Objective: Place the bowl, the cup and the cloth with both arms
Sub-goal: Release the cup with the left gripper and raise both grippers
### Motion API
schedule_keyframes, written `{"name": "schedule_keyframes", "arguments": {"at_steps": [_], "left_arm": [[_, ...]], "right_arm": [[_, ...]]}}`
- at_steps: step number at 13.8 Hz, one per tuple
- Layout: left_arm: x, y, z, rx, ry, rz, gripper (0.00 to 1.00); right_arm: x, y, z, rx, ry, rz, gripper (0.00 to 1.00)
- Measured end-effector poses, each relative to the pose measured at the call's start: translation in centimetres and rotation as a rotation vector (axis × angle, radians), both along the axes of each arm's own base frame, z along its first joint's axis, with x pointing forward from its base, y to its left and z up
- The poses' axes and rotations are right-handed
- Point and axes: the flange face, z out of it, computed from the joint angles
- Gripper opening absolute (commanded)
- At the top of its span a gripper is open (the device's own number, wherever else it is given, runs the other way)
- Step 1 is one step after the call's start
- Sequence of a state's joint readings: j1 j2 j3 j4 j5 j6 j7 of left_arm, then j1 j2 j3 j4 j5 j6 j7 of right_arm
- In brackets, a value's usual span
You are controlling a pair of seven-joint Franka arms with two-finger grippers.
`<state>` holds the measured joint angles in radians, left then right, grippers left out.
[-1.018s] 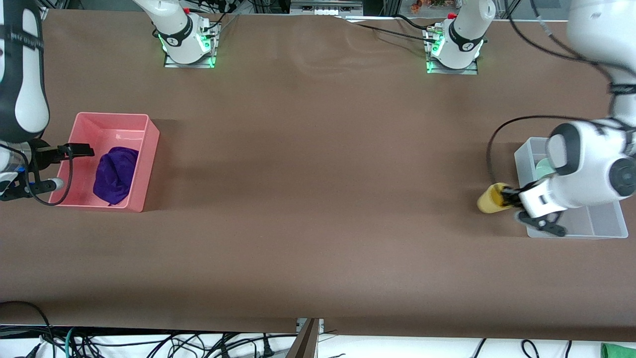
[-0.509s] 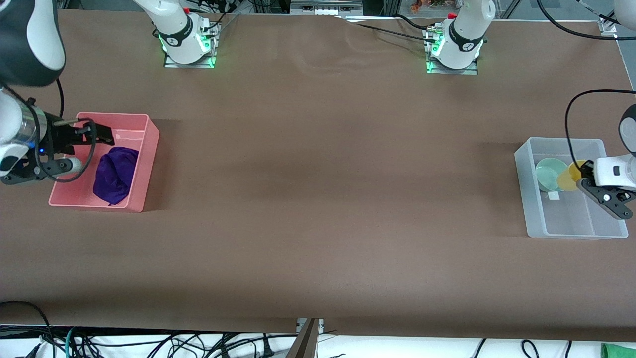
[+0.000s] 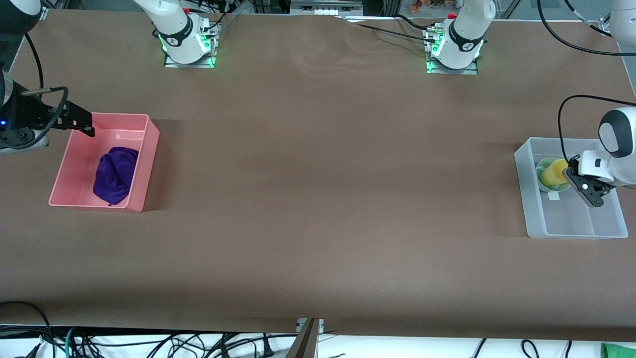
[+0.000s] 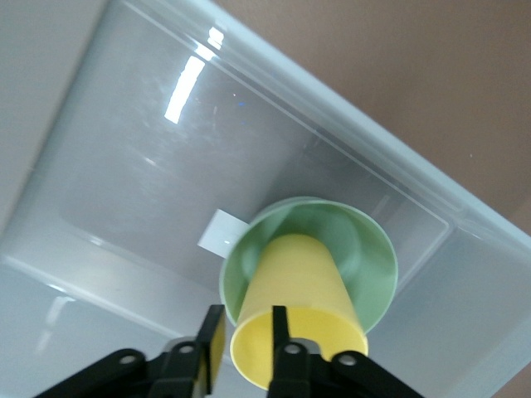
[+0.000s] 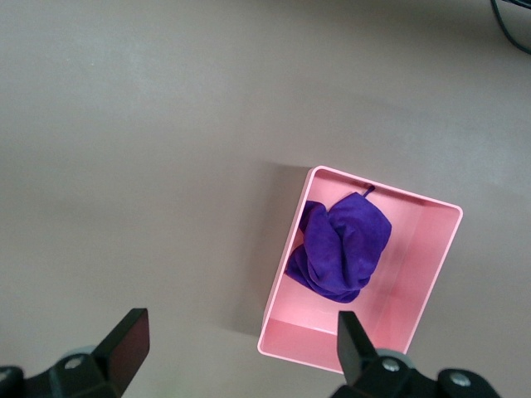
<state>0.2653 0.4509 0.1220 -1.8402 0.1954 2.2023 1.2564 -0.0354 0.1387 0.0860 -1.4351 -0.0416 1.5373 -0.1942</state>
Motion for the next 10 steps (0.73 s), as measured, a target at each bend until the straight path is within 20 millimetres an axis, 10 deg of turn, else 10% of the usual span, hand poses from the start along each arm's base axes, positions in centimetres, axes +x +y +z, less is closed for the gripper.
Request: {"name": "schedule_keyframes", "arguments": {"at_steps": [5,10], "left_arm": [[2.5,-5.3,8.6,-0.079,-0.061,0.130,1.00],[1.2,-19.3,18.8,-0.003,-0.041,0.581,1.00]], "right_arm": [[-0.5,-0.3,-0.3,-0.002,0.035,-0.006,1.00],[-1.8,-0.5,-0.8,-0.010,0.089,-0.056,1.00]]}}
